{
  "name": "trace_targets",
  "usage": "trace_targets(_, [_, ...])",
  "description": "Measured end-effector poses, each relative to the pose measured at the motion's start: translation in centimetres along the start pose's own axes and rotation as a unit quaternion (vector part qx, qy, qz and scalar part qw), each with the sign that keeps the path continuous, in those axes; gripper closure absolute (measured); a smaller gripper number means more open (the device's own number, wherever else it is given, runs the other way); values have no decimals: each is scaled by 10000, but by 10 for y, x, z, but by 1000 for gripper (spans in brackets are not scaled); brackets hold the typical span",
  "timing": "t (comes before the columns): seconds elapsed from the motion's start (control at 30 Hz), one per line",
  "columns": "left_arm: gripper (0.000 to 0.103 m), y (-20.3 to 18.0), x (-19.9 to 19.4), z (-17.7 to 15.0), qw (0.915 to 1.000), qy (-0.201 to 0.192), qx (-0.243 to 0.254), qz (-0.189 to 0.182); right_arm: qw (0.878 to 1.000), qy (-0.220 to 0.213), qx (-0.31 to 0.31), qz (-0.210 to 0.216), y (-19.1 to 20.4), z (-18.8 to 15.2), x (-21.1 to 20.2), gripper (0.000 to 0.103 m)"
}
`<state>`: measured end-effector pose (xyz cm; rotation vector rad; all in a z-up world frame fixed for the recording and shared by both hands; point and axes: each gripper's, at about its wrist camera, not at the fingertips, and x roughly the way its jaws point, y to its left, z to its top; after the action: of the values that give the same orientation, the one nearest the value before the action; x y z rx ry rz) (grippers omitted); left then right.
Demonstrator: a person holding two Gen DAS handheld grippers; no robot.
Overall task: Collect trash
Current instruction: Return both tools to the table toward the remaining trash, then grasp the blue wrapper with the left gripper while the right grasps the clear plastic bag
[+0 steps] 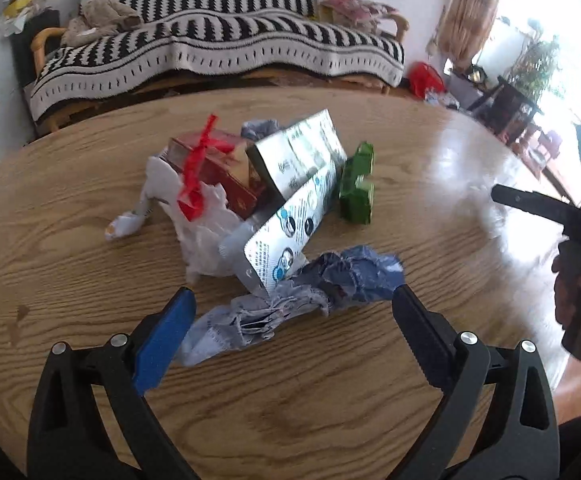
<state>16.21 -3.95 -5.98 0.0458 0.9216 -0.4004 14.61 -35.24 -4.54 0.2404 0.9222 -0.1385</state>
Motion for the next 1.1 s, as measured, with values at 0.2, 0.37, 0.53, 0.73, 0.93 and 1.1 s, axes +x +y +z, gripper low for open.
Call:
trace_targets(0.2, [10,-2,9,-5,9998,123,86,140,9976,55,-623,-293,20,-8,12,67])
trace_targets(0.37, [66,-7,5,-11,9988,248,283,310,9987,121,-491,40,23,-14,4,83])
trace_targets(0.53, [81,-22,-13,-19,9974,401,420,426,9987,-28,-465,181,27,-21,-23,83])
trace_targets(0.73, [81,-41,-47,-15,9987,214,237,393,9979,-231,-525,293,21,-38,-72,83])
trace_targets(0.93, [81,-86,-62,0,9997,-31,228,103,9980,-377,-465,184,-11,-58,-119,83])
trace_targets(1.1, [81,-149,-62,7,9985,-132,427,-322,9981,-565,-217,-83,-68,-74,-166,83])
